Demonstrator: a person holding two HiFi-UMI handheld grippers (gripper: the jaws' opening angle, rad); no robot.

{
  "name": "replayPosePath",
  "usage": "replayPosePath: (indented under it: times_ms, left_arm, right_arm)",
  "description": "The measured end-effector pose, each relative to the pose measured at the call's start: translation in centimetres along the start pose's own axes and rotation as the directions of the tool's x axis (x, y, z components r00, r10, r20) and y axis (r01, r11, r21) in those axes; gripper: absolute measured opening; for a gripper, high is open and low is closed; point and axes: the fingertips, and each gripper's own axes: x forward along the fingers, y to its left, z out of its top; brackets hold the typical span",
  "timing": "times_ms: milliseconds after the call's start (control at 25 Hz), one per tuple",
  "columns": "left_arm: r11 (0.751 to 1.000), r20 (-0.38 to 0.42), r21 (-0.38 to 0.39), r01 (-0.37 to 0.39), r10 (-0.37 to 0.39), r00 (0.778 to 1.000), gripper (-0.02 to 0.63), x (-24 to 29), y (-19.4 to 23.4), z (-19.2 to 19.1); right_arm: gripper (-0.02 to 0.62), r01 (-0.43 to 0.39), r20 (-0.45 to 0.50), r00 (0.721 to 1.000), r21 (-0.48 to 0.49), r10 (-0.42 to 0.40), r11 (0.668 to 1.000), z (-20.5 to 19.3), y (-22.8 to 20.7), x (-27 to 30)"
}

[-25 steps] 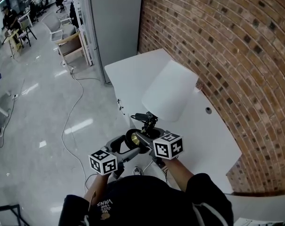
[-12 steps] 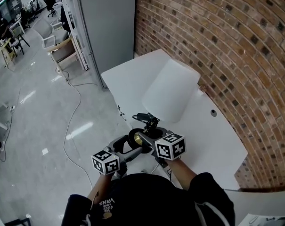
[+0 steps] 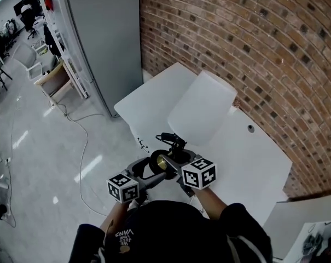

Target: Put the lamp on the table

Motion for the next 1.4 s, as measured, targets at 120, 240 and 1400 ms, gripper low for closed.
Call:
replayPosePath:
  times_ms: [120, 240, 1400]
  left_arm:
    - [0.998, -0.025, 0.009, 0.057, -0.056, 0.998, 0.426, -0.8, 1.9, 1.2]
    - [0.993, -0.051, 0.017, 0.115, -0.114, 0.992, 0.426, -1.3, 3.5, 2.4]
    - [0.964, -0.094, 0.114, 0.241, -0.231, 0.968, 0.417, 8.1, 11.1, 8.7]
  right_arm:
    - [0.153, 0.053, 0.022, 0.998, 0.020, -0.053, 0.998, 0.9, 0.2, 1.9]
    - [0.152, 0.106, 0.047, 0.993, 0.042, -0.108, 0.993, 1.9, 0.4, 3.3]
    - [0.144, 0.289, 0.060, 0.953, 0.095, -0.296, 0.952, 8.1, -10.8, 7.9]
